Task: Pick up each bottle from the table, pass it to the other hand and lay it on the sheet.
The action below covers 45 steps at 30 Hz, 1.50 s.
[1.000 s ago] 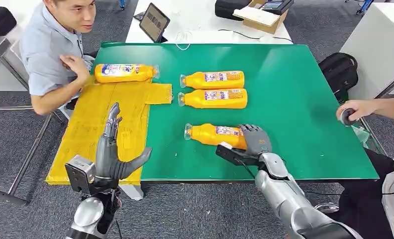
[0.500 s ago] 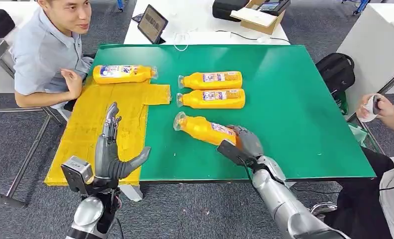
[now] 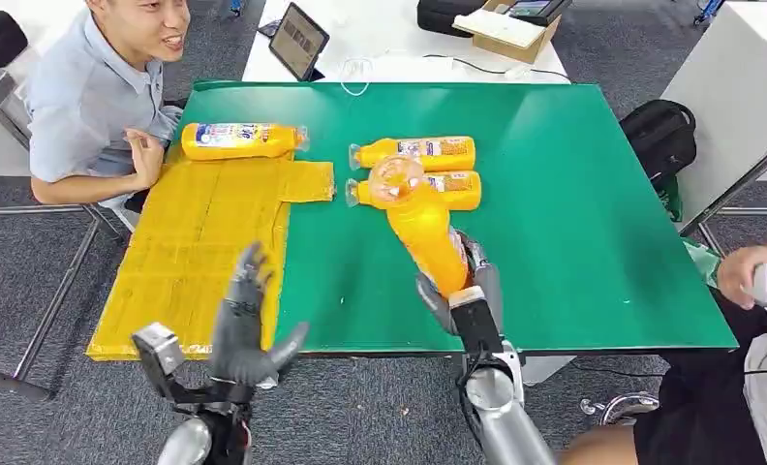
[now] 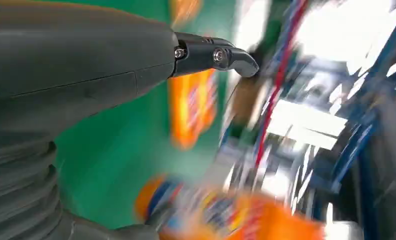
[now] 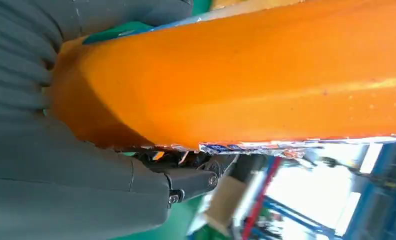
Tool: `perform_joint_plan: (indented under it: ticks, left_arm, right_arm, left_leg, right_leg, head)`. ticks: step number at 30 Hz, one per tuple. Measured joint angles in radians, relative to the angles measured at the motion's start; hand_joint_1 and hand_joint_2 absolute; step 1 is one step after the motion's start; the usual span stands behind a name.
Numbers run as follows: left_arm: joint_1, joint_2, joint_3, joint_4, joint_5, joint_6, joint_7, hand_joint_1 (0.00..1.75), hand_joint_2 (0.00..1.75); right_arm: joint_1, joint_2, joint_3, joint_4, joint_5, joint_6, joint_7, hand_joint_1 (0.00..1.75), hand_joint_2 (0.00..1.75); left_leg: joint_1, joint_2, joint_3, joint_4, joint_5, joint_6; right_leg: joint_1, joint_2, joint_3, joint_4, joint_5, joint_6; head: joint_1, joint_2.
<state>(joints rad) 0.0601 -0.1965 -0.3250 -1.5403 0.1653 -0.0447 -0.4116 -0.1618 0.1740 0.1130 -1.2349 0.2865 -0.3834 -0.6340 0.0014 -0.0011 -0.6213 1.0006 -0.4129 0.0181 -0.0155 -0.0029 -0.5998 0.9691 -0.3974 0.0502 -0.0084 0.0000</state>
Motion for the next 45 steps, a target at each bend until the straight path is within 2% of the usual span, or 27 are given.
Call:
perform_joint_plan:
  ticks: [7, 15, 23, 24, 25, 33, 34, 35, 36, 37, 41, 42, 45]
  left_arm:
    - [-0.003, -0.006, -0.046, 0.040, -0.012, -0.009, -0.009, 0.00, 1.75]
    - [-0.046, -0.014, -0.073, 0.042, 0.046, -0.040, -0.008, 0.00, 1.75]
    - [-0.045, -0.014, -0.068, 0.027, 0.058, -0.022, -0.036, 0.03, 1.75]
    - [-0.045, -0.014, -0.067, 0.027, 0.058, -0.020, -0.033, 1.41, 1.75]
    - [-0.045, -0.014, -0.067, 0.027, 0.061, -0.017, -0.024, 1.75, 1.75]
    - [-0.055, -0.013, -0.067, 0.051, 0.046, -0.001, 0.029, 1.75, 1.75]
    - [-0.057, -0.013, -0.067, 0.054, 0.046, 0.000, 0.029, 1.75, 1.75]
    - [-0.058, -0.013, -0.067, 0.057, 0.046, 0.001, 0.030, 1.75, 1.75]
    - [-0.059, -0.013, -0.067, 0.061, 0.046, 0.001, 0.030, 1.75, 1.75]
    - [-0.060, -0.013, -0.067, 0.063, 0.046, 0.001, 0.031, 1.75, 1.75]
    - [-0.073, -0.013, -0.067, 0.068, 0.059, 0.001, 0.034, 1.75, 1.75]
    - [-0.074, -0.014, -0.068, 0.070, 0.065, 0.001, 0.034, 1.75, 1.75]
    - [-0.078, -0.014, -0.066, 0.071, 0.080, 0.017, 0.033, 1.75, 1.75]
  right_arm:
    - [0.016, 0.030, 0.138, -0.035, 0.098, -0.012, -0.005, 1.75, 1.75]
    - [-0.013, 0.057, 0.316, 0.115, 0.163, -0.028, -0.018, 1.75, 1.75]
    - [-0.051, 0.072, 0.368, 0.209, 0.153, -0.046, -0.018, 1.75, 1.75]
    - [-0.054, 0.072, 0.371, 0.216, 0.156, -0.052, -0.018, 1.75, 1.75]
    - [-0.055, 0.073, 0.373, 0.222, 0.161, -0.060, -0.018, 1.75, 1.75]
    - [-0.062, 0.076, 0.379, 0.250, 0.167, -0.080, -0.013, 1.75, 1.75]
    - [-0.062, 0.076, 0.379, 0.252, 0.167, -0.081, -0.013, 1.59, 1.75]
    - [-0.062, 0.076, 0.379, 0.254, 0.167, -0.082, -0.012, 0.72, 1.75]
    - [-0.063, 0.076, 0.379, 0.256, 0.167, -0.083, -0.012, 0.05, 1.75]
    - [-0.063, 0.076, 0.379, 0.258, 0.167, -0.085, -0.012, 0.00, 1.75]
    - [-0.063, 0.085, 0.386, 0.260, 0.165, -0.111, -0.012, 0.00, 1.75]
    - [-0.063, 0.087, 0.385, 0.260, 0.162, -0.121, -0.012, 0.00, 0.00]
    - [-0.063, 0.093, 0.385, 0.260, 0.152, -0.144, -0.012, 0.00, 0.00]
  left_leg:
    - [0.001, 0.000, 0.000, 0.000, 0.001, 0.000]
    - [0.001, 0.000, 0.000, 0.000, 0.001, 0.000]
    - [0.001, 0.000, 0.000, 0.000, 0.001, 0.000]
    - [0.001, 0.000, 0.000, 0.000, 0.001, 0.000]
    - [0.001, 0.000, 0.000, 0.000, 0.001, 0.000]
    - [0.001, 0.000, 0.000, 0.000, 0.001, 0.000]
    - [0.001, 0.000, 0.000, 0.000, 0.001, 0.000]
    - [0.001, 0.000, 0.000, 0.000, 0.001, 0.000]
    - [0.001, 0.000, 0.000, 0.000, 0.001, 0.000]
    - [0.001, 0.000, 0.000, 0.000, 0.001, 0.000]
    - [0.001, 0.000, 0.000, 0.000, 0.001, 0.000]
    - [0.001, 0.000, 0.000, 0.000, 0.001, 0.000]
    - [0.001, 0.000, 0.000, 0.000, 0.001, 0.000]
  right_leg:
    - [0.001, 0.000, 0.000, 0.000, 0.000, 0.000]
    - [0.001, 0.000, 0.000, 0.000, 0.000, 0.000]
    - [0.001, 0.000, 0.000, 0.000, 0.000, 0.000]
    - [0.001, 0.000, 0.000, 0.000, 0.000, 0.000]
    - [0.001, 0.000, -0.001, 0.000, 0.000, 0.000]
    - [0.001, 0.000, -0.001, 0.000, 0.000, 0.000]
    - [0.001, 0.000, -0.001, 0.000, 0.000, 0.000]
    - [0.001, 0.000, -0.001, 0.000, 0.000, 0.000]
    - [0.001, 0.000, -0.001, 0.000, 0.000, 0.000]
    - [0.001, 0.000, -0.001, 0.000, 0.000, 0.000]
    - [0.001, 0.000, -0.001, 0.000, 0.000, 0.000]
    - [0.001, 0.000, -0.001, 0.000, 0.000, 0.000]
    - [0.001, 0.000, -0.001, 0.000, 0.000, 0.000]
  head:
    - [0.000, 0.000]
    - [0.000, 0.000]
    - [0.000, 0.000]
    - [0.000, 0.000]
    - [0.000, 0.000]
    - [0.000, 0.000]
    - [0.000, 0.000]
    - [0.000, 0.000]
    - [0.000, 0.000]
    - [0.000, 0.000]
    - [0.000, 0.000]
    - [0.000, 0.000]
    - [0.000, 0.000]
